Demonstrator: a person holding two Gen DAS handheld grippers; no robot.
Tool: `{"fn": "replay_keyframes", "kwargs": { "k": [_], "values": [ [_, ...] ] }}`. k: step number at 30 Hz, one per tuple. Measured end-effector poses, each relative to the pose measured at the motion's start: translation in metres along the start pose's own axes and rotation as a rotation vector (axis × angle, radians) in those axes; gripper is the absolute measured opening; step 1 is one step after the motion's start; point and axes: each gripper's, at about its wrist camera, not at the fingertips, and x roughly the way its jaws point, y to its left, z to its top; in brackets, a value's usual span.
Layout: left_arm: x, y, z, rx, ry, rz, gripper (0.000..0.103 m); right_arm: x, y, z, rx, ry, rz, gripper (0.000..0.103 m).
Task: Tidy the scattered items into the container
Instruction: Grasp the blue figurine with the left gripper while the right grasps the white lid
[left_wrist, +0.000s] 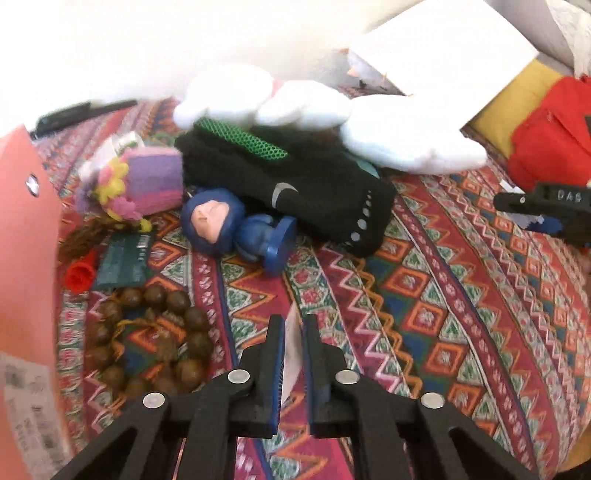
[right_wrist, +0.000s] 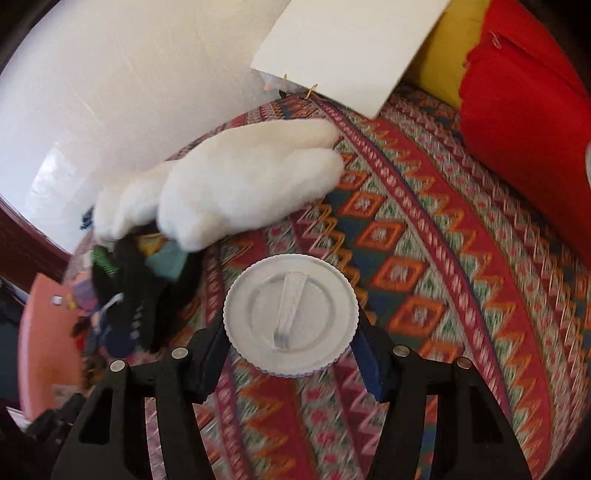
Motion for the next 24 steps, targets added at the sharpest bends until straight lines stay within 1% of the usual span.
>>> {"fn": "replay_keyframes", "kwargs": {
  "k": [1,3,4,5,6,9,12,14,15,16,19,22,24],
  "values": [
    [-0.002,0.001,0.001,-0.005,-0.015,0.005,0.056,-0.003,0.001,-0.003,0.013,0.006,0.024,0.063],
    [-0.004,0.004,0.007,0.002,-0.065,0.016,0.084,-0.004,0.006,-0.008,0.018,0.015,0.049,0.064],
    [-0.001,0.005,0.013,0.021,-0.082,0.024,0.084,-0.003,0.01,-0.008,0.008,0.018,0.052,0.064],
    [0.007,0.008,0.02,0.047,-0.077,0.021,0.085,-0.001,0.014,-0.008,-0.006,0.019,0.049,0.064],
    [0.017,0.009,0.024,0.07,-0.06,0.012,0.089,0.002,0.018,-0.009,-0.021,0.021,0.044,0.064],
    [0.058,0.02,0.032,0.124,0.007,0.022,0.09,0.013,0.023,-0.001,-0.047,0.031,0.041,0.064],
    [0.096,0.037,0.042,0.105,0.073,0.011,0.09,0.025,0.03,0.008,-0.077,0.037,0.022,0.064],
    [0.111,0.042,0.051,0.096,0.076,-0.02,0.09,0.033,0.033,0.014,-0.1,0.044,0.007,0.064],
    [0.115,0.042,0.056,0.095,0.066,-0.024,0.092,0.037,0.035,0.016,-0.11,0.048,0.0,0.064],
    [0.119,0.041,0.059,0.098,0.055,-0.012,0.095,0.041,0.035,0.018,-0.118,0.053,-0.008,0.064],
    [0.131,0.039,0.061,0.12,0.055,0.0,0.097,0.054,0.032,0.02,-0.123,0.073,-0.032,0.064],
    [0.129,0.04,0.059,0.102,0.049,-0.031,0.096,0.058,0.028,0.019,-0.116,0.089,-0.042,0.064],
    [0.119,0.035,0.055,0.101,0.041,-0.055,0.096,0.056,0.026,0.017,-0.113,0.088,-0.044,0.064]
  ]
}}
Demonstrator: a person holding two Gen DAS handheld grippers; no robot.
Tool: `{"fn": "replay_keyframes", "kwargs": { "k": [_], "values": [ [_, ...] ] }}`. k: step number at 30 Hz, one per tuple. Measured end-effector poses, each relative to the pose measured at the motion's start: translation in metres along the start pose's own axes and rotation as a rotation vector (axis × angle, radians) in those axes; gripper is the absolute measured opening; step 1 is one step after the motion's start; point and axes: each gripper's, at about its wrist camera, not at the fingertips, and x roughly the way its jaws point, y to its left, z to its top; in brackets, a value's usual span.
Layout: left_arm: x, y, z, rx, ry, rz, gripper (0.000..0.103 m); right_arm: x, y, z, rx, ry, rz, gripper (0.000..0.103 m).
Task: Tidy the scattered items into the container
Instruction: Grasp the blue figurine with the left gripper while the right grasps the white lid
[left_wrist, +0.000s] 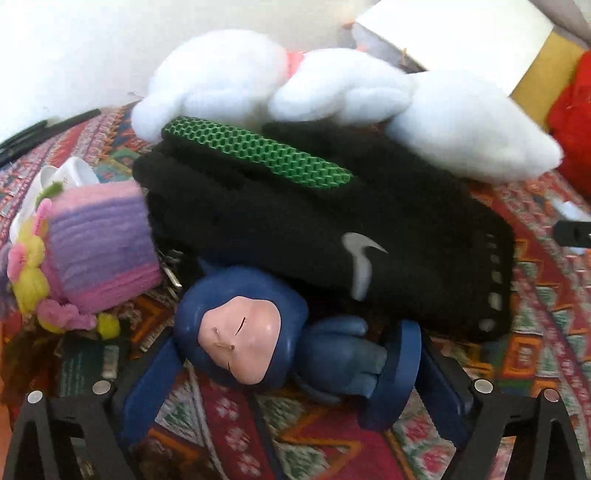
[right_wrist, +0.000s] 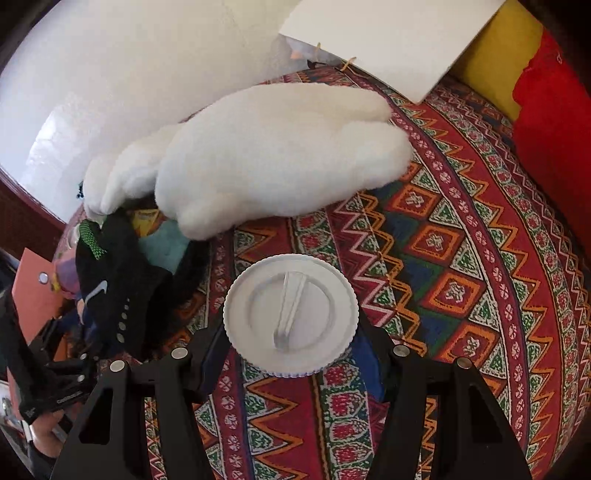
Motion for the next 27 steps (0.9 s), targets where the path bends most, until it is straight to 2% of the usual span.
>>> {"fn": "replay_keyframes", "kwargs": {
  "k": [8,18,23,27],
  "values": [
    [-0.062,-0.048,-0.026,0.051,-0.014,0.018,0.096,-0.034,-0.012,-0.02,0.045,-0.014,0.016,0.064],
    [-0.154,-0.097,-0.053,0.079,-0.132,0.024,0.096,-0.093,-0.021,-0.062,0.088,-0.047,0.035,0.064],
    [-0.198,-0.112,-0.054,0.096,-0.213,0.041,0.096,-0.134,-0.014,-0.074,0.083,-0.114,0.025,0.064],
    [-0.231,-0.116,-0.05,0.092,-0.287,0.053,0.096,-0.178,0.006,-0.076,0.042,-0.223,-0.008,0.064]
  ]
}}
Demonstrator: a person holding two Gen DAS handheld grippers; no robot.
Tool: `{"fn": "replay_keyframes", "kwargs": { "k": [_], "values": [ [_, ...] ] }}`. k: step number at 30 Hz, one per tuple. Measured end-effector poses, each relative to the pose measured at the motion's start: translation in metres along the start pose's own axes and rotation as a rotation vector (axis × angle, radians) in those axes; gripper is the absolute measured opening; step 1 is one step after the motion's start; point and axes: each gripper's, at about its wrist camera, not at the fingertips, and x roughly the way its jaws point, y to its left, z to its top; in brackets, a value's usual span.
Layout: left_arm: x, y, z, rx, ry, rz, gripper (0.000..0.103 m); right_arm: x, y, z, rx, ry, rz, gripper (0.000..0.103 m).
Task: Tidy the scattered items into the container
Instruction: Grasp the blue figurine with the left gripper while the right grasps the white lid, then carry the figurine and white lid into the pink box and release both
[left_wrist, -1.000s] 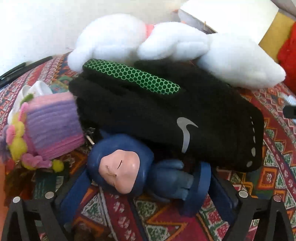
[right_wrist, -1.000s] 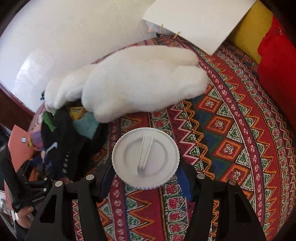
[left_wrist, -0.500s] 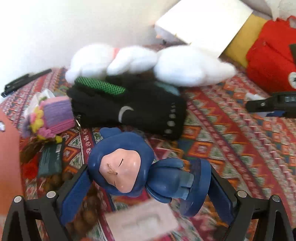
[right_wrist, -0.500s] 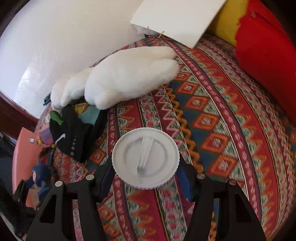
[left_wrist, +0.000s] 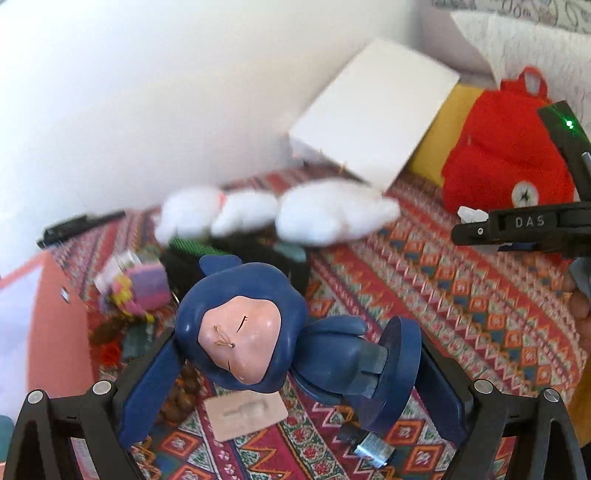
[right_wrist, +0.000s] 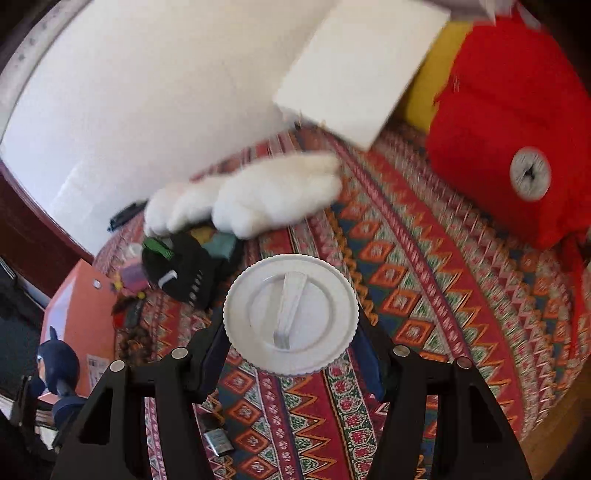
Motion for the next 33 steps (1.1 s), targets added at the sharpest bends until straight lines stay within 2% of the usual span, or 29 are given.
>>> {"fn": "replay_keyframes", "kwargs": {
  "k": [11,18,26,33],
  "values": [
    [-0.065,0.032,0.015,-0.057,-0.154,0.078,0.096,-0.093,0.091,-0.002,-0.166,-0.268,-0.04,0.064],
    [-0.096,0.073,0.008,-0.121,-0.21,0.156,0.096,-0.125,0.171,-0.021,-0.3,-0.393,-0.003,0.064],
    [-0.13,0.142,-0.013,-0.216,-0.244,0.29,0.096,-0.116,0.265,-0.043,-0.423,-0.396,0.1,0.064],
    [-0.139,0.223,-0.038,-0.34,-0.216,0.396,0.096,-0.086,0.352,-0.069,-0.583,-0.343,0.196,0.064]
  ]
}}
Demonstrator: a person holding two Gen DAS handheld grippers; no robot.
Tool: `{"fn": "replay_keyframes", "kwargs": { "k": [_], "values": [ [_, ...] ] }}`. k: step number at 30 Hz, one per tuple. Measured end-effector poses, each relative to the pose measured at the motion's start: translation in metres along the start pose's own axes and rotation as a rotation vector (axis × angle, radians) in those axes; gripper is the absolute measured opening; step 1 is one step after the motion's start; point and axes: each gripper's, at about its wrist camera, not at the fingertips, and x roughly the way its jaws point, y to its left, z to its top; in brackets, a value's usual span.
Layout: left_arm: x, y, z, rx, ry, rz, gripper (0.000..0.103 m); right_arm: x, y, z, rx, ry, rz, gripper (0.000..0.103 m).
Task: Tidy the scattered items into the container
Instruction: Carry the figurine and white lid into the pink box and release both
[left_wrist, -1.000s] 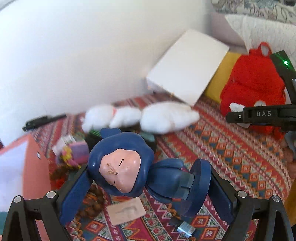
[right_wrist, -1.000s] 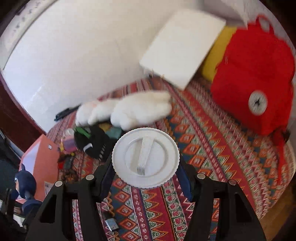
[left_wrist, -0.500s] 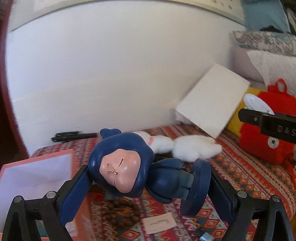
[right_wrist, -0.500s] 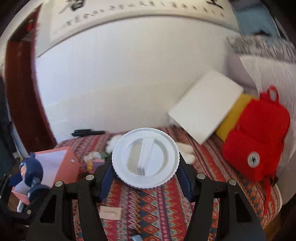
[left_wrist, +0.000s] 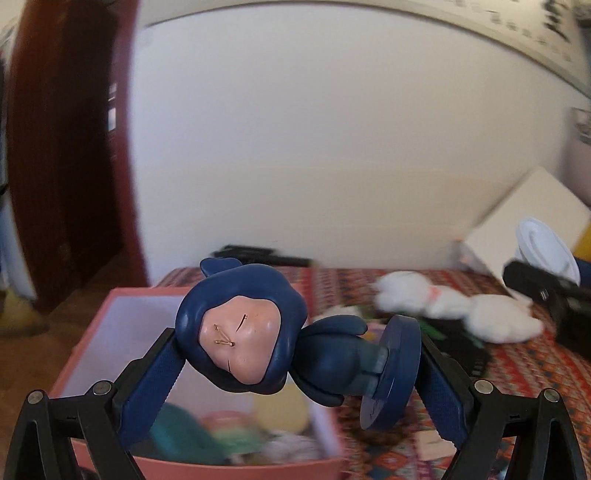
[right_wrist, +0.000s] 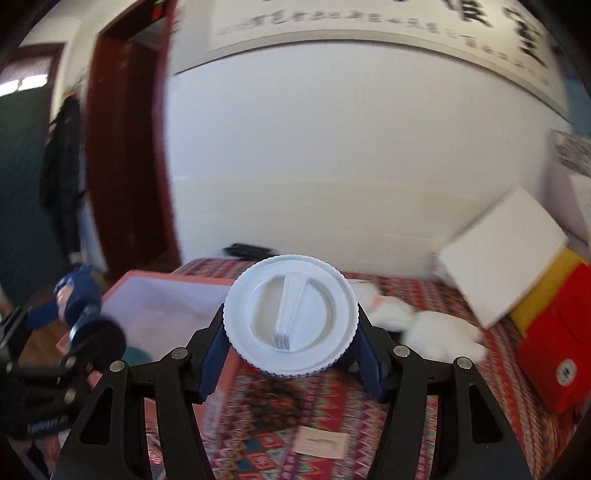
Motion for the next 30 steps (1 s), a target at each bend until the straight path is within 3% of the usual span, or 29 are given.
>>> {"fn": "replay_keyframes", "kwargs": {
  "k": [10,15,17,19,23,30],
  "values": [
    [0.068,0.103,-0.014,-0.146,0.107,0.134,0.096,0.078,0.111,-0.003,-0.227,0.042,0.163,0.064],
    [0.104,0.117,-0.027,-0.149,0.187,0.167,0.097,0.122,0.143,-0.008,-0.272,0.079,0.25,0.065],
    [0.115,0.123,-0.03,-0.161,0.231,0.213,0.097,0.138,0.146,-0.009,-0.279,0.093,0.238,0.083],
    [0.118,0.127,-0.031,-0.182,0.24,0.244,0.097,0.147,0.143,-0.008,-0.245,0.082,0.244,0.091],
    [0.106,0.118,-0.018,-0.149,0.155,0.245,0.101,0.15,0.129,-0.005,-0.177,0.098,0.293,0.092],
    [0.085,0.082,-0.003,-0.091,0.094,0.165,0.102,0.131,0.086,-0.001,-0.135,0.084,0.248,0.093]
  ]
}}
